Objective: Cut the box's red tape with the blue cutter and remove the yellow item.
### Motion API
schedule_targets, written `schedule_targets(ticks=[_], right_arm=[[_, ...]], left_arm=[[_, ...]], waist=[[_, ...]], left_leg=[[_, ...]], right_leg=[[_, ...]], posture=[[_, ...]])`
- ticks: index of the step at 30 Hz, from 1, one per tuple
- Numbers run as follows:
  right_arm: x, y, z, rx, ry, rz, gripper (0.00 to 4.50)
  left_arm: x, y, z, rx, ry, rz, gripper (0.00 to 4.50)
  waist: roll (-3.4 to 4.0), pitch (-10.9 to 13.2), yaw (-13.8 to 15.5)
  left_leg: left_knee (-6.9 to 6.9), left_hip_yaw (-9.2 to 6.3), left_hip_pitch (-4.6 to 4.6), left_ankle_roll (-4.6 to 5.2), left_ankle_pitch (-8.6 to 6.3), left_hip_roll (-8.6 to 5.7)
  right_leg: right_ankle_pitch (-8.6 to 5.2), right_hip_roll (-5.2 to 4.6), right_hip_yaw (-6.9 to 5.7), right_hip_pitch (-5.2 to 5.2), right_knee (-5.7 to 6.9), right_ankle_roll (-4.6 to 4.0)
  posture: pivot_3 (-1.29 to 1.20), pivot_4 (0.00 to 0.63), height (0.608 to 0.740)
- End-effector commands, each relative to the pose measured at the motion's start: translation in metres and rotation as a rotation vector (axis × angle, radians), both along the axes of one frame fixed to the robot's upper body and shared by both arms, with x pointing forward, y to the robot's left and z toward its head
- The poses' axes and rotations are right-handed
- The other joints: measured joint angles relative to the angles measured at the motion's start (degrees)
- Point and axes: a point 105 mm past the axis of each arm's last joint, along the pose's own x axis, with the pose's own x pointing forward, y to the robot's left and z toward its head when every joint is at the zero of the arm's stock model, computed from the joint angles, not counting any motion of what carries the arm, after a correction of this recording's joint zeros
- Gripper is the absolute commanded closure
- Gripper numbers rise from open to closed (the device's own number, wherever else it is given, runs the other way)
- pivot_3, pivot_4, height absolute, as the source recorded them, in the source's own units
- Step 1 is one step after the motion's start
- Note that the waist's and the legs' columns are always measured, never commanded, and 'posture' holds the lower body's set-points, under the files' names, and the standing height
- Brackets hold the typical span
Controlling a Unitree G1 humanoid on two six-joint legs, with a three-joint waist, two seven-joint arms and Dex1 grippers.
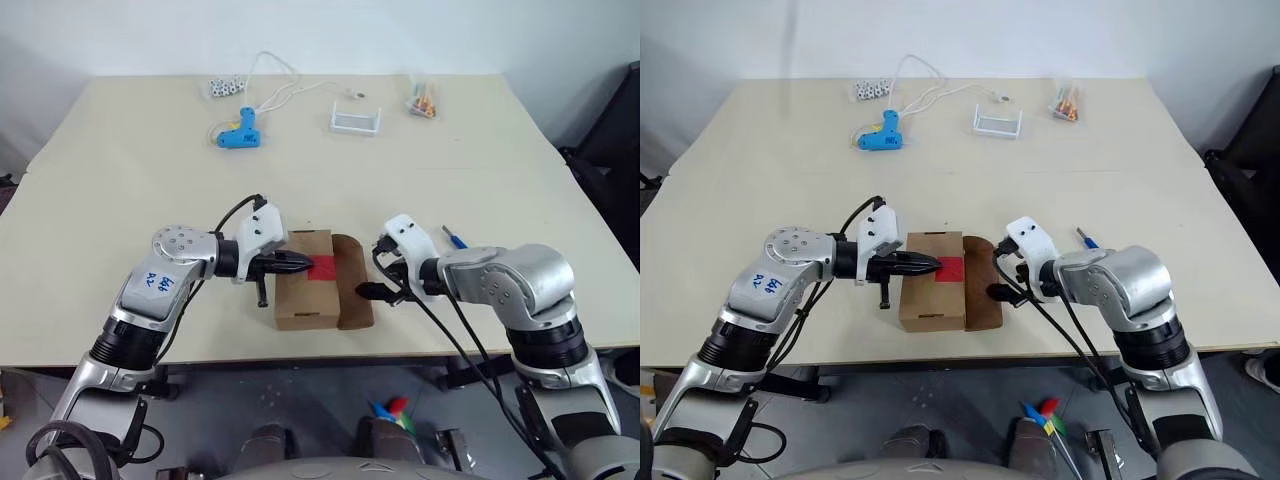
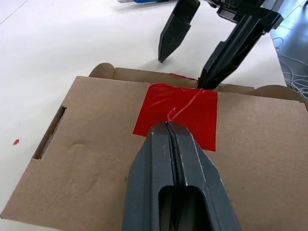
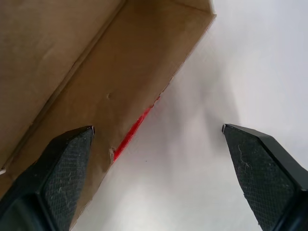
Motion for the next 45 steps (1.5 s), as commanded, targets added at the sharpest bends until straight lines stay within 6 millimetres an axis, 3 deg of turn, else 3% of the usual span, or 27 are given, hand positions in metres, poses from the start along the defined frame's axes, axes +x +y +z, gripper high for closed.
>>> schedule_targets(ticks=[1, 6, 10, 15, 21, 27, 31, 35, 43, 45], right_arm=[[0.0, -0.013, 0.026, 0.059, -0.094, 0.017, 0.04], [0.006, -0.027, 0.035, 0.087, -0.096, 0.014, 0.04], [0.005, -0.023, 0.037, 0.136, -0.053, 0.036, 0.04], [-0.007, -0.013, 0.038, 0.654, 0.386, 0.096, 0.04], [0.0, -0.006, 0.012, 0.64, 0.493, 0.048, 0.04], [0.0, 0.025, 0.004, 0.659, 0.527, 0.139, 0.04], [0.001, 0.037, -0.001, 0.653, 0.537, 0.169, 0.93], [0.009, 0.037, -0.013, 0.623, 0.538, 0.126, 2.34], [0.01, 0.04, -0.025, 0.579, 0.579, 0.131, 2.34], [0.01, 0.043, -0.027, 0.572, 0.591, 0.136, 2.71]], left_arm=[[-0.003, 0.011, -0.023, 0.064, 0.084, 0.038, 4.5], [-0.003, 0.012, -0.022, 0.066, 0.078, 0.039, 4.5], [-0.002, 0.012, -0.021, 0.067, 0.074, 0.042, 4.5], [-0.002, 0.011, -0.019, 0.061, 0.069, 0.036, 4.5], [0.0, 0.01, -0.017, 0.061, 0.063, 0.033, 4.5], [-0.001, 0.012, -0.017, 0.061, 0.063, 0.038, 4.5], [-0.001, 0.014, -0.016, 0.06, 0.062, 0.046, 4.5], [-0.002, 0.016, -0.016, 0.063, 0.061, 0.053, 4.5], [-0.001, 0.018, -0.015, 0.061, 0.057, 0.059, 4.5], [-0.001, 0.017, -0.015, 0.06, 0.056, 0.059, 4.5]], waist=[[0.0, 0.0, -0.06], [0.03, 0.0, -0.19], [0.03, 0.0, -0.16], [0.03, 0.01, -0.18], [0.07, 0.03, -0.22], [0.07, 0.03, -0.31], [0.08, 0.03, -0.3], [0.08, 0.03, -0.33], [0.08, 0.02, -0.72], [0.09, 0.02, -0.87]], left_leg=[[0.0, 0.02, -0.03, 0.04, -0.02, -0.01], [-0.09, 0.1, 0.04, 0.04, -0.02, 0.03], [-0.09, 0.1, 0.03, 0.04, -0.02, 0.02], [-0.09, 0.09, 0.05, 0.06, -0.01, 0.03], [-0.16, 0.05, 0.08, 0.06, -0.02, 0.02], [-0.16, 0.05, 0.1, 0.04, 0.0, 0.02], [-0.16, 0.04, 0.1, 0.03, 0.0, 0.02], [-0.16, 0.05, 0.1, 0.03, 0.0, 0.01], [-0.16, 0.05, 0.17, 0.0, 0.02, 0.03], [-0.16, 0.04, 0.18, 0.0, 0.02, 0.04]], right_leg=[[0.0, 0.0, 0.01, 0.01, -0.09, 0.0], [0.0, 0.01, 0.0, 0.02, -0.12, 0.0], [0.0, 0.01, 0.01, 0.02, -0.16, 0.0], [0.0, 0.01, -0.01, 0.1, -0.19, 0.0], [0.0, 0.01, -0.07, 0.18, -0.28, 0.0], [0.0, 0.01, -0.07, 0.18, -0.26, 0.0], [0.0, 0.01, -0.09, 0.18, -0.21, 0.0], [0.0, 0.01, -0.09, 0.18, -0.22, 0.0], [0.0, 0.01, -0.05, 0.19, -0.17, 0.0], [0.0, 0.01, -0.05, 0.19, -0.14, 0.0]], posture=[[0.0, 0.15, 0.74], [0.0, 0.15, 0.74], [0.0, 0.15, 0.74], [0.0, 0.15, 0.74], [0.0, 0.15, 0.74], [0.0, 0.15, 0.74], [0.0, 0.15, 0.74], [0.0, 0.15, 0.74], [0.0, 0.15, 0.74], [0.0, 0.15, 0.74]])
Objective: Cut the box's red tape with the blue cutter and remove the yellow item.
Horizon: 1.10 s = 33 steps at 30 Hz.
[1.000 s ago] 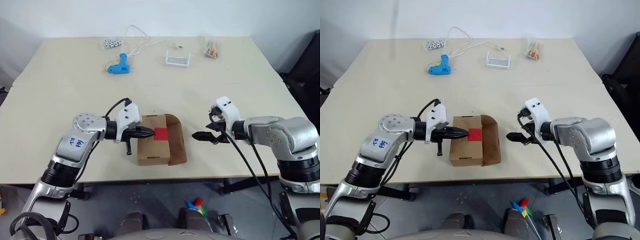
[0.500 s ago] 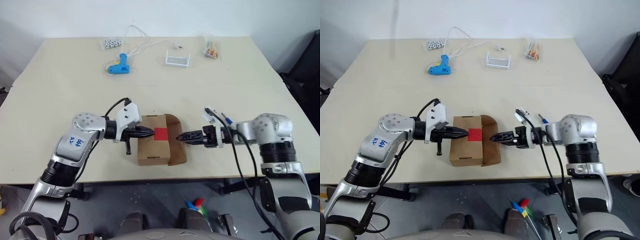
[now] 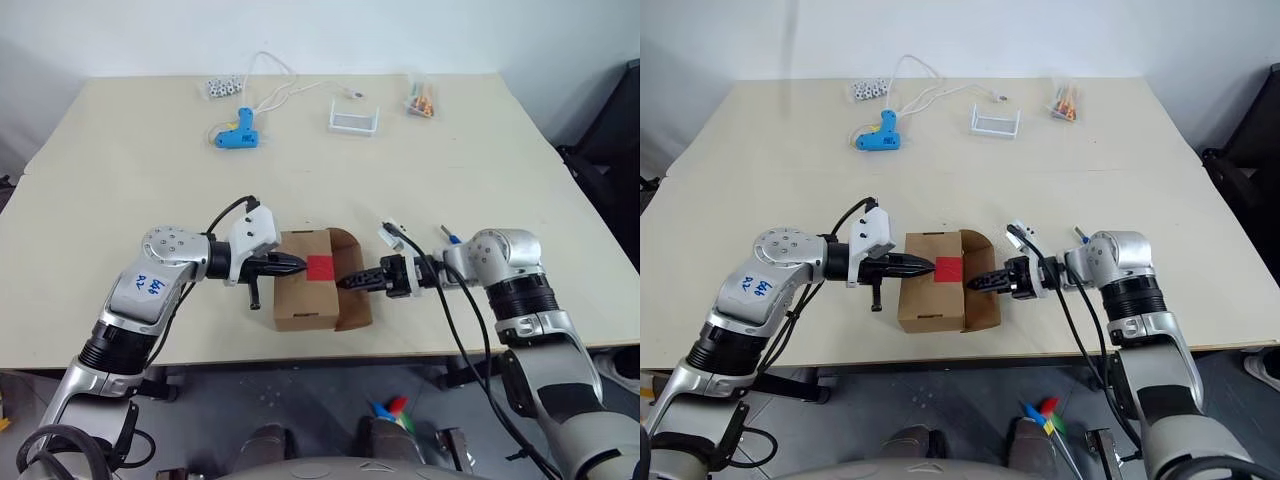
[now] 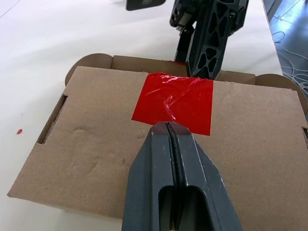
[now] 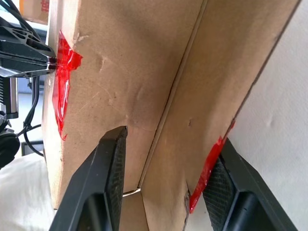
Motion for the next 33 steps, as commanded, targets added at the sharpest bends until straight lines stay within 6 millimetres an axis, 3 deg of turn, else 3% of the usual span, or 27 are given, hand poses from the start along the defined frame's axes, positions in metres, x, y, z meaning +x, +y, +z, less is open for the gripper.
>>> schedule_targets(ticks=[1, 6, 12, 17, 23, 28, 33], right_arm=[[-0.001, 0.001, -0.013, -0.06, 0.024, 0.004, 3.04], [0.007, -0.009, -0.01, -0.093, 0.006, -0.052, 4.45], [0.01, -0.031, 0.02, -0.12, -0.027, -0.104, 4.48], [0.002, -0.06, 0.051, -0.184, -0.079, -0.127, 4.48], [-0.006, -0.089, 0.085, -0.287, -0.16, -0.145, 4.48], [-0.018, -0.103, 0.107, -0.392, -0.205, -0.128, 4.48], [-0.026, -0.103, 0.118, -0.467, -0.222, -0.098, 4.48]], left_arm=[[0.0, 0.007, -0.018, 0.041, 0.057, 0.036, 4.5], [-0.003, 0.008, -0.019, 0.04, 0.071, 0.026, 4.5], [-0.011, -0.005, -0.026, 0.015, 0.115, -0.035, 4.5], [-0.007, -0.044, -0.032, -0.059, 0.101, -0.096, 4.5], [0.006, -0.085, -0.028, -0.158, 0.046, -0.11, 4.5], [0.011, -0.111, -0.025, -0.23, 0.019, -0.105, 4.5], [0.008, -0.119, -0.027, -0.266, 0.026, -0.102, 4.5]], waist=[[0.0, 0.0, -0.1], [-0.06, -0.04, -0.44], [-0.01, -0.01, 0.31], [0.13, 0.08, 2.32], [0.13, 0.09, 2.24], [0.13, 0.1, 2.15], [0.13, 0.11, 2.27]], left_leg=[[0.0, 0.0, 0.0, 0.0, 0.0, 0.0], [0.0, -0.03, 0.02, -0.01, 0.0, 0.01], [0.0, -0.08, 0.03, 0.0, 0.0, 0.01], [0.02, -0.09, -0.24, 0.09, -0.02, -0.1], [0.03, 0.03, -0.44, 0.15, -0.05, -0.28], [-0.09, 0.17, -0.47, 0.15, -0.05, -0.19], [-0.1, 0.14, -0.53, 0.16, -0.06, -0.17]], right_leg=[[0.0, 0.0, 0.0, 0.0, 0.0, 0.0], [0.0, 0.0, -0.03, 0.04, 0.01, 0.0], [0.0, -0.03, -0.02, 0.12, -0.08, 0.0], [0.02, -0.16, -0.02, 0.02, -0.19, 0.04], [0.08, -0.15, -0.19, 0.05, -0.55, 0.15], [0.09, -0.06, -0.23, 0.06, -0.92, 0.16], [0.09, -0.05, -0.25, 0.07, -1.05, 0.16]], posture=[[0.0, 0.15, 0.74], [0.0, 0.15, 0.74], [0.0, 0.15, 0.74], [0.0, 0.15, 0.74], [0.0, 0.15, 0.74], [0.0, 0.15, 0.74], [0.0, 0.15, 0.74]])
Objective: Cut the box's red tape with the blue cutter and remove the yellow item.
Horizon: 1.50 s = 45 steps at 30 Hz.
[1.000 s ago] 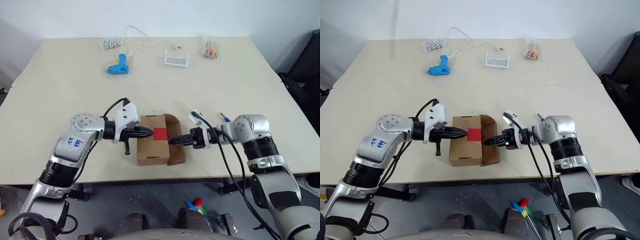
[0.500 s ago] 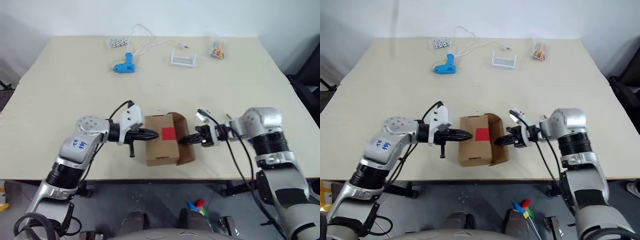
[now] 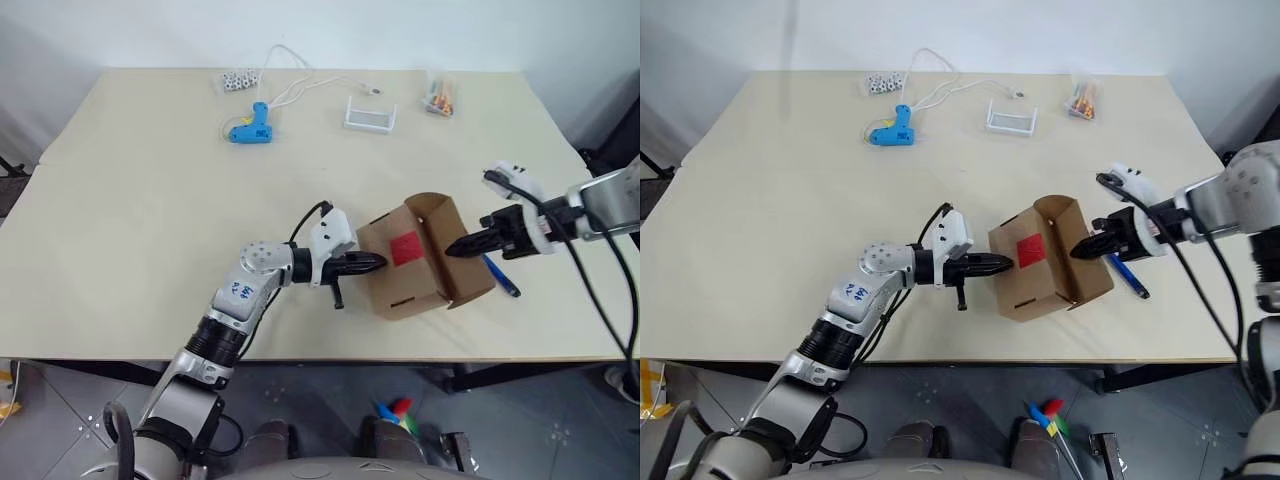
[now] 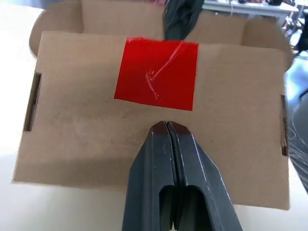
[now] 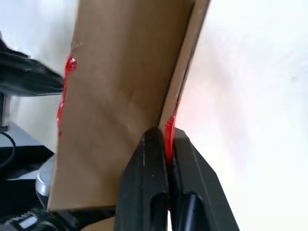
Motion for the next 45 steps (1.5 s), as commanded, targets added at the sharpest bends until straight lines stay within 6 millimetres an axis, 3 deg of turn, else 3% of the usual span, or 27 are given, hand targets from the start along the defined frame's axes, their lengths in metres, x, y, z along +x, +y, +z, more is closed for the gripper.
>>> schedule_targets(ticks=[1, 8, 14, 20, 27, 30, 33, 38, 45], right_arm=[[-0.009, 0.021, 0.016, 0.002, -0.021, 0.105, 4.48], [-0.01, 0.042, 0.018, -0.09, -0.023, 0.145, 4.48], [-0.011, 0.045, 0.017, -0.135, -0.01, 0.119, 4.48], [-0.008, 0.043, 0.014, -0.235, -0.071, 0.078, 4.48], [-0.006, 0.038, 0.024, -0.324, -0.158, 0.034, 4.48], [-0.008, 0.038, 0.027, -0.352, -0.179, 0.037, 4.48], [-0.009, 0.038, 0.03, -0.38, -0.204, 0.033, 4.48], [-0.009, 0.037, 0.032, -0.408, -0.237, 0.016, 4.48], [-0.009, 0.045, 0.027, -0.374, -0.244, 0.011, 4.48]], left_arm=[[-0.001, -0.002, -0.016, 0.026, 0.03, 0.033, 4.5], [0.002, 0.019, -0.022, 0.023, 0.049, 0.122, 4.5], [0.004, 0.029, -0.024, 0.035, 0.051, 0.156, 4.5], [0.007, 0.04, -0.014, 0.051, 0.021, 0.175, 4.5], [-0.006, 0.055, 0.008, 0.173, -0.01, 0.051, 4.5], [-0.003, 0.052, 0.023, 0.145, -0.03, 0.039, 4.5], [-0.005, 0.046, 0.023, 0.135, -0.019, 0.016, 4.5], [-0.027, 0.035, 0.029, 0.047, 0.06, -0.104, 4.5], [-0.015, -0.001, 0.014, -0.012, 0.066, -0.042, 4.5]], waist=[[0.0, 0.0, 0.05], [0.0, 0.0, 0.13], [0.0, 0.0, 0.13], [0.0, 0.0, 0.0], [0.06, 0.03, -0.15], [0.06, 0.03, 0.26], [0.06, 0.04, 0.2], [0.06, 0.04, -0.03], [0.06, 0.03, 0.2]], left_leg=[[0.01, -0.02, -0.01, 0.01, 0.0, 0.0], [0.06, -0.2, -0.03, 0.05, -0.03, 0.04], [0.3, -0.18, -0.43, 0.15, -0.11, 0.08], [0.36, -0.18, -0.53, 0.15, -0.13, 0.09], [0.42, -0.03, -0.77, 0.12, -0.12, 0.13], [0.45, -0.1, -0.92, 0.12, -0.12, 0.11], [0.55, -0.14, -1.15, 0.14, -0.13, 0.08], [0.55, -0.14, -1.26, 0.14, -0.13, 0.1], [0.75, -0.2, -1.43, 0.15, -0.13, 0.08]], right_leg=[[0.0, 0.0, 0.0, 0.0, -0.02, 0.0], [0.01, -0.03, 0.01, 0.0, -0.04, -0.02], [0.02, -0.03, -0.17, -0.17, -0.04, -0.02], [0.02, -0.03, -0.47, -0.16, -0.01, -0.01], [0.02, -0.03, -0.49, -0.58, 0.19, -0.01], [0.03, -0.03, -0.51, -0.68, 0.21, -0.01], [0.06, -0.03, -0.54, -0.81, 0.18, 0.05], [0.07, -0.03, -0.6, -0.94, 0.19, 0.07], [0.07, -0.03, -0.63, -0.96, 0.18, 0.07]], posture=[[0.0, 0.15, 0.74], [0.0, 0.15, 0.74], [0.0, 0.15, 0.74], [0.0, 0.15, 0.74], [0.0, 0.15, 0.74], [0.0, 0.15, 0.74], [0.0, 0.15, 0.74], [0.0, 0.15, 0.74], [0.0, 0.15, 0.74]])
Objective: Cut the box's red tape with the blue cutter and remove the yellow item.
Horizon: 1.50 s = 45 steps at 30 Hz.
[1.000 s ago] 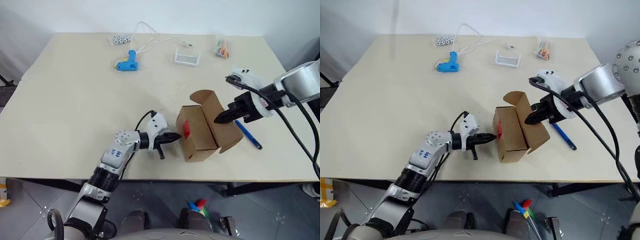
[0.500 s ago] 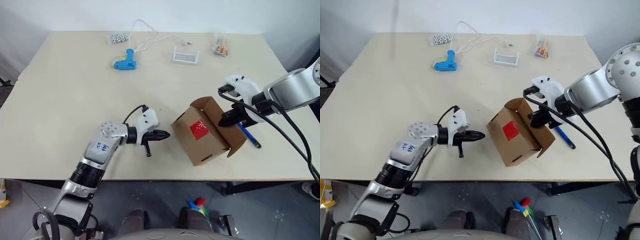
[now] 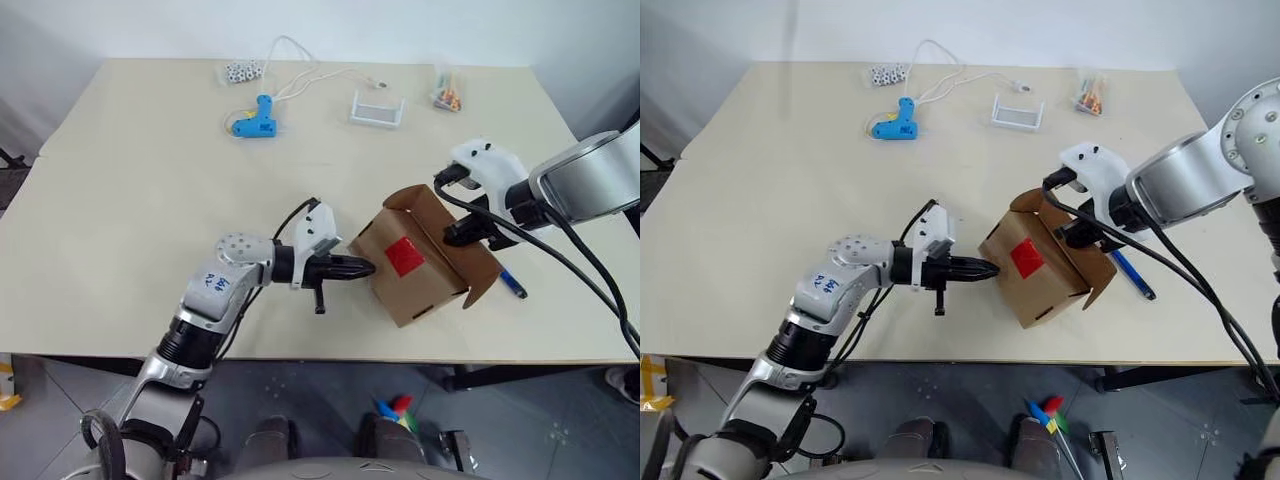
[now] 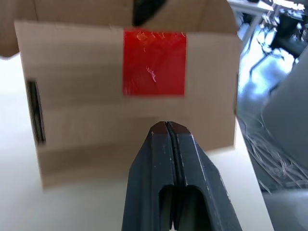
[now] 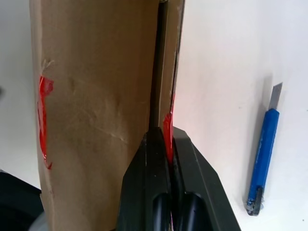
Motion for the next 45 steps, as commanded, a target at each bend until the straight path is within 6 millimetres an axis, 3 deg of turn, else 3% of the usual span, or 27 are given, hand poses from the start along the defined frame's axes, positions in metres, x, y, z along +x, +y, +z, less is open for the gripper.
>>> schedule_targets(ticks=[1, 5, 8, 13, 23, 36, 45], right_arm=[[-0.002, 0.006, 0.005, 0.028, -0.03, 0.017, 4.48], [-0.006, 0.008, 0.0, 0.015, -0.024, 0.039, 4.48], [-0.009, 0.008, -0.002, 0.009, -0.026, 0.053, 4.48], [-0.014, 0.002, 0.007, -0.171, -0.133, 0.061, 4.48], [-0.01, 0.004, 0.011, -0.143, -0.135, 0.047, 4.48], [-0.003, -0.01, 0.011, -0.231, -0.183, -0.027, 4.48], [0.001, -0.015, 0.017, -0.224, -0.172, -0.038, 4.48]], left_arm=[[0.003, -0.02, -0.008, -0.019, -0.022, 0.023, 4.5], [0.004, -0.022, -0.032, 0.034, -0.016, 0.046, 4.5], [0.006, -0.022, -0.038, 0.027, 0.002, 0.075, 4.5], [0.004, -0.03, -0.055, 0.032, 0.014, 0.099, 4.5], [0.017, -0.043, -0.051, -0.014, -0.003, 0.171, 4.5], [0.019, -0.025, -0.044, -0.009, -0.025, 0.204, 4.5], [0.02, -0.033, -0.041, -0.027, -0.021, 0.202, 4.5]], waist=[[-0.01, 0.01, 0.05], [-0.01, 0.0, 0.0], [-0.01, 0.0, 0.17], [-0.01, -0.01, 1.39], [-0.02, -0.01, 2.25], [-0.01, -0.01, 1.32], [-0.01, -0.01, 1.27]], left_leg=[[0.0, 0.0, 0.0, 0.0, 0.0, 0.0], [0.01, -0.01, -0.02, 0.01, 0.0, 0.01], [0.02, -0.03, 0.0, 0.01, 0.0, 0.01], [0.21, -0.06, -0.01, 0.05, -0.01, 0.01], [0.83, 0.0, -0.18, 0.27, -0.1, 0.04], [0.8, 0.06, -0.19, 0.26, -0.11, 0.11], [0.8, 0.09, -0.2, 0.26, -0.11, 0.1]], right_leg=[[0.0, 0.0, 0.0, 0.0, 0.0, 0.0], [0.0, 0.0, -0.03, 0.0, 0.0, 0.0], [0.01, 0.0, -0.03, 0.01, 0.02, 0.0], [0.08, -0.01, -0.03, 0.1, -0.01, -0.05], [0.25, -0.01, -0.01, 0.17, -0.02, -0.14], [0.27, -0.01, -0.01, 0.07, 0.04, -0.15], [0.27, -0.01, -0.01, 0.07, 0.04, -0.15]], posture=[[0.0, 0.15, 0.74], [0.0, 0.15, 0.74], [0.0, 0.15, 0.74], [0.0, 0.15, 0.74], [0.0, 0.15, 0.74], [0.0, 0.15, 0.74], [0.0, 0.15, 0.74]])
